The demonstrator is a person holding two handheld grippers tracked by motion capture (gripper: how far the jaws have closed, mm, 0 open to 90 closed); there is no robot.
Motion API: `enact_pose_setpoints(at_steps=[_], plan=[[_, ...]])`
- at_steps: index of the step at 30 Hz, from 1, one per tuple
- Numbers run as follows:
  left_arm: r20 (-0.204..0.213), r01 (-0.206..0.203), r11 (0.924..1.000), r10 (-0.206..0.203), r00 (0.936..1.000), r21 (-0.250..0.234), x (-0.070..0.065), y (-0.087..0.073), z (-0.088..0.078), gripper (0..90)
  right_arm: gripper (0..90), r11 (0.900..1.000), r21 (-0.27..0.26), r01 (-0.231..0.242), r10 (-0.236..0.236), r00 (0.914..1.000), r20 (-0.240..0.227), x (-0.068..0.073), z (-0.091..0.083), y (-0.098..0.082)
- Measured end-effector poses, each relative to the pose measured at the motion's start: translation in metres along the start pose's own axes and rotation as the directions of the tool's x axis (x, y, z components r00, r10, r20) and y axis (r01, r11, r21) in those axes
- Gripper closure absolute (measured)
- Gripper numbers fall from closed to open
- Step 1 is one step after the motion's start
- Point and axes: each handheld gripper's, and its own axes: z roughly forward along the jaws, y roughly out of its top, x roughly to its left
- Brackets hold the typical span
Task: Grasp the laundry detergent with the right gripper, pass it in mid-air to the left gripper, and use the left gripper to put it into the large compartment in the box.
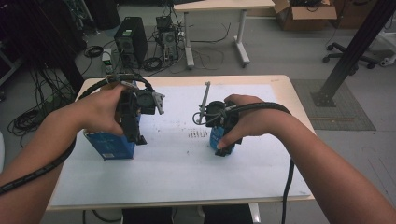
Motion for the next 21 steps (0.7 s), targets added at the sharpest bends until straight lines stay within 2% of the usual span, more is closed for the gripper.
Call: enact_pose_setpoints(at_steps=[6,17,21], plan=[[0.003,-0.013,0.9999,0.013,0.9999,0.003,-0.001,0.003,0.001,0.4,7.9,1.0,-0.006,-0.003,0.003,1.0,0.001,0.001,0.002,0.0],[-0.008,-0.008,0.9999,0.008,0.9999,0.012,-0.003,0.005,-0.001,0.4,6.2,1.0,-0.008,-0.004,0.004,1.0,0.007,0.006,0.004,-0.005],[-0.01,-0.008,0.9999,0.008,0.9999,0.013,-0.003,0.006,-0.001,0.4,6.8,1.0,-0.02,-0.024,0.024,0.9996,0.013,0.009,0.006,-0.011]])
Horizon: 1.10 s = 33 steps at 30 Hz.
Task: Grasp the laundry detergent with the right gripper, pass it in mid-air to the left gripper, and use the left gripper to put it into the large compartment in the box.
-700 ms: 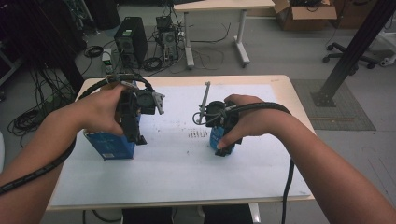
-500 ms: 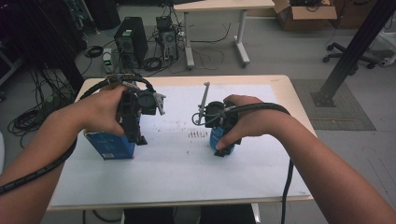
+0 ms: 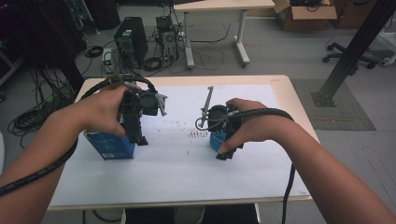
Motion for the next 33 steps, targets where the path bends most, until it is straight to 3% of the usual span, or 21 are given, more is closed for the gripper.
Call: enact_pose_setpoints(at_steps=[9,19,33], plan=[[0.003,0.001,1.0,-0.001,1.0,0.005,0.003,0.001,0.002,0.4,7.3,1.0,-0.012,-0.008,0.009,1.0,0.003,0.003,0.009,-0.017],[0.016,-0.006,0.9998,0.006,0.9998,0.019,0.004,0.006,0.008,0.4,6.8,0.998,-0.027,-0.052,0.052,0.9986,-0.012,0.003,0.015,-0.04],[0.021,-0.014,0.9995,0.013,0.9997,0.027,0.005,0.011,0.01,0.4,5.3,0.986,-0.092,-0.136,0.133,0.9904,-0.04,-0.007,0.033,-0.076]])
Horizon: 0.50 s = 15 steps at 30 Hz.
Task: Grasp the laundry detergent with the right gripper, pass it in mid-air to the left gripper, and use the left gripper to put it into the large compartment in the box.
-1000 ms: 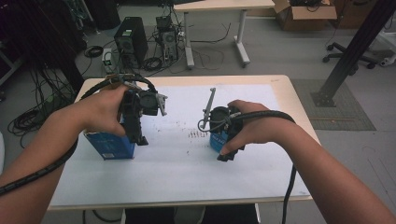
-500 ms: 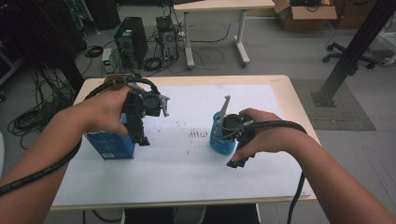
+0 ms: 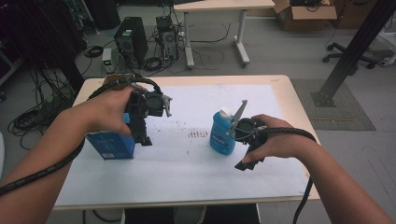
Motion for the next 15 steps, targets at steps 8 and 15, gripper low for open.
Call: enact_pose_setpoints(at_steps=[8,15], plan=[[0.004,-0.004,1.0,0.004,1.0,-0.002,0.001,0.002,0.0,0.4,4.7,0.995,-0.091,-0.041,0.041,0.9992,-0.004,-0.011,0.007,-0.019],[0.002,-0.012,0.9999,0.012,0.9999,0.002,0.001,0.006,0.0,0.4,4.7,0.984,-0.157,-0.088,0.089,0.996,0.003,-0.02,0.016,-0.03]])
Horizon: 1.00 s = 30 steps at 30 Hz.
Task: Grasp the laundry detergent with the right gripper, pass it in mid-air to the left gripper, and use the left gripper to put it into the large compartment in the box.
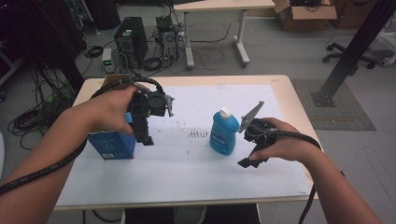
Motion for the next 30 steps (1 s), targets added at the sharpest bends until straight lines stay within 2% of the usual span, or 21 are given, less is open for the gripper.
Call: enact_pose_setpoints(at_steps=[6,9,14,19,25,26,30], plan=[[0.006,-0.002,1.0,0.002,1.0,-0.001,0.0,0.0,0.001,0.4,4.7,0.998,-0.058,-0.027,0.028,0.9996,0.009,-0.008,0.008,-0.008],[0.008,-0.004,1.0,0.004,1.0,0.004,0.0,-0.001,0.004,0.4,4.7,0.995,-0.092,-0.046,0.048,0.9987,0.02,-0.013,0.012,-0.011],[0.008,-0.001,1.0,0.001,1.0,0.006,0.0,-0.001,0.005,0.4,4.7,0.988,-0.136,-0.075,0.077,0.9969,0.014,-0.02,0.02,-0.017],[0.011,0.0,0.9999,0.0,0.9999,0.017,-0.001,-0.002,0.007,0.4,4.6,0.979,-0.172,-0.106,0.111,0.9935,0.023,-0.026,0.027,-0.021],[0.012,-0.001,0.9998,0.001,0.9999,0.018,-0.002,-0.003,0.007,0.4,4.6,0.97,-0.211,-0.12,0.127,0.9916,0.022,-0.03,0.032,-0.025],[0.01,0.002,0.9998,-0.002,0.9999,0.019,-0.002,-0.004,0.008,0.4,4.5,0.966,-0.226,-0.128,0.135,0.9906,0.018,-0.031,0.034,-0.026],[0.01,0.002,0.9997,-0.003,1.0,0.024,-0.002,-0.004,0.009,0.4,4.4,0.958,-0.248,-0.141,0.15,0.9886,0.018,-0.034,0.039,-0.029]])
